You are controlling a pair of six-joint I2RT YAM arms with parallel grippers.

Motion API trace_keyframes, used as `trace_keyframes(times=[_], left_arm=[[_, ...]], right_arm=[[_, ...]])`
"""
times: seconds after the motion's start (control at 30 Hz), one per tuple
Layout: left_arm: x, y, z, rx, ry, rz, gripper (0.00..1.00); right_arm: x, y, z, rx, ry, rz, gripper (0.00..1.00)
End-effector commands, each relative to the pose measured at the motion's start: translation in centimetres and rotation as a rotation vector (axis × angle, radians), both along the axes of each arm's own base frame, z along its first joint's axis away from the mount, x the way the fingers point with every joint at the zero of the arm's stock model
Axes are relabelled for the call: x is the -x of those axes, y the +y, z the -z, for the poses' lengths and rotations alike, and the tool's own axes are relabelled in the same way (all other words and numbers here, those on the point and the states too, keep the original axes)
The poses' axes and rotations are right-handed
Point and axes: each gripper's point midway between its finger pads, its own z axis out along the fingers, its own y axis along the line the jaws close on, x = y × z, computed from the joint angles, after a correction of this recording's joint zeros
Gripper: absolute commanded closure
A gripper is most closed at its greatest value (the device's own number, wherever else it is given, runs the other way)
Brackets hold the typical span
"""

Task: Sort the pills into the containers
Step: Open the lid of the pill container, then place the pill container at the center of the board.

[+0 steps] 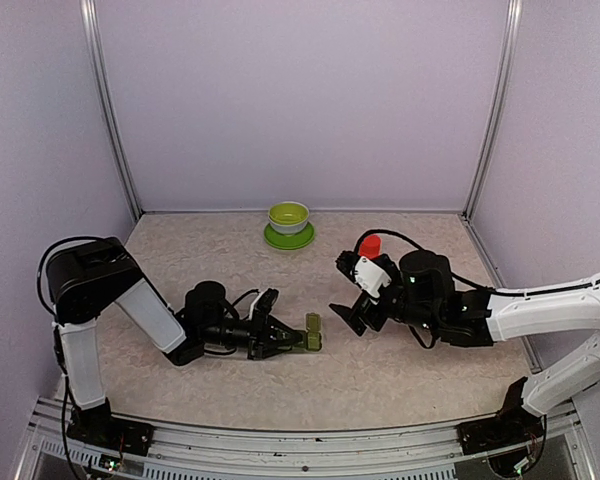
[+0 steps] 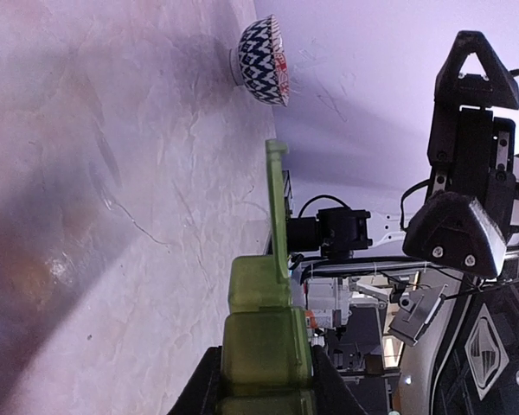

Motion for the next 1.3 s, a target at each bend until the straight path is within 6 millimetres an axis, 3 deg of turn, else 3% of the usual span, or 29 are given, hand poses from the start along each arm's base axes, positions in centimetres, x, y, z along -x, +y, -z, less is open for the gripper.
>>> trace_keyframes(times=[0.0,0.23,0.43,0.63,0.9,1.27], left_arm=[[-1.2,-0.1,2.0,-0.07,0.001,-0.016,0.76],[-2.3,0.0,4.5,-0.186,0.012,-0.045,0.76],[-3.5,-0.1,5.3,-0.276,-0.02,-0.07,0.75],[-3.5,0.0,6.1,-0.357,-0.033,-0.075,0.65],[-4.2,0.6,5.6,-0.389,-0.064,-0.107,0.48],[-6.4,2.0,3.4,-0.425,-0.134,-0.175,0.42]], right_arm=[[0.0,-1.5,-0.3,-0.053,-0.003,0.048,0.0],[0.3,-2.3,0.2,-0.065,0.0,0.065,0.0],[0.3,-2.5,0.5,-0.065,0.0,0.067,0.0],[0.3,-2.5,0.5,-0.068,-0.004,0.067,0.0],[0.1,-2.6,1.2,-0.053,-0.001,0.075,0.0],[0.0,-2.6,1.4,-0.047,0.003,0.082,0.0]])
